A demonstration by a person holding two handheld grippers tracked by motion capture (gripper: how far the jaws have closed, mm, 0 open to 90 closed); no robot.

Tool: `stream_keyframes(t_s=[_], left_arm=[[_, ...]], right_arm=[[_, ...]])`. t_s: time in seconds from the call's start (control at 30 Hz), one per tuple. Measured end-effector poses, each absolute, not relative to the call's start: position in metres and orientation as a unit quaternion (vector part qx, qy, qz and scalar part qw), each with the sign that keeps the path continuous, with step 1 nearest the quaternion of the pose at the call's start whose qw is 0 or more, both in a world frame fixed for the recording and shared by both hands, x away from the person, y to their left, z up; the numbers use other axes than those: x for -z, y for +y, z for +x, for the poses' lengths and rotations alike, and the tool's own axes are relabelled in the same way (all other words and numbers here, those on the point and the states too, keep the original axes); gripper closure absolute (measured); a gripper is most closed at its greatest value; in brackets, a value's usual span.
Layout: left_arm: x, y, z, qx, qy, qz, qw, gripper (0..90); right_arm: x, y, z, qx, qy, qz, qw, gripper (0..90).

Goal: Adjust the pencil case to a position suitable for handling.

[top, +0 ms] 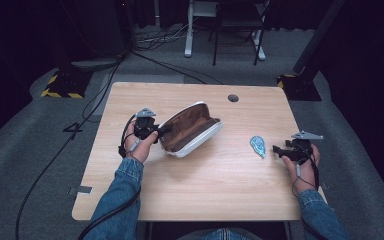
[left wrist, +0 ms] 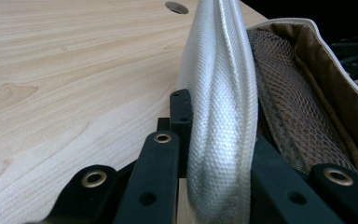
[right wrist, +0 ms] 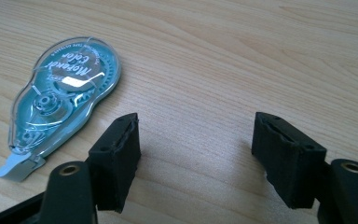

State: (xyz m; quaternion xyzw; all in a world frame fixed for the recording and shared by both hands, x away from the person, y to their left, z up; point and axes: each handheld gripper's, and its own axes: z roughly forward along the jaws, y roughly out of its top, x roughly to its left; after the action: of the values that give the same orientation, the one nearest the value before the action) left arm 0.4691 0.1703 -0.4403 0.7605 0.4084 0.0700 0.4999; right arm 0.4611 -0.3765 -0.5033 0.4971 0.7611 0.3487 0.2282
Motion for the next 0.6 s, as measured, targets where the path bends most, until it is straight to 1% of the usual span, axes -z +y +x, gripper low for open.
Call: stream_keyframes(t_s=[0.2,0.6], left_arm=[[0.433,0.172,0.458,-0.066,0.406,0.761,0.501,84.4],[0.415,0.169,0.428,-0.061,0.381,0.77,0.508,84.4]], right_arm=[[0.503,-0.376,0.461,-0.349,0.761,0.496,0.229,32.8],[0.503,-0.376,0.459,-0.35,0.761,0.497,0.228,33.4]])
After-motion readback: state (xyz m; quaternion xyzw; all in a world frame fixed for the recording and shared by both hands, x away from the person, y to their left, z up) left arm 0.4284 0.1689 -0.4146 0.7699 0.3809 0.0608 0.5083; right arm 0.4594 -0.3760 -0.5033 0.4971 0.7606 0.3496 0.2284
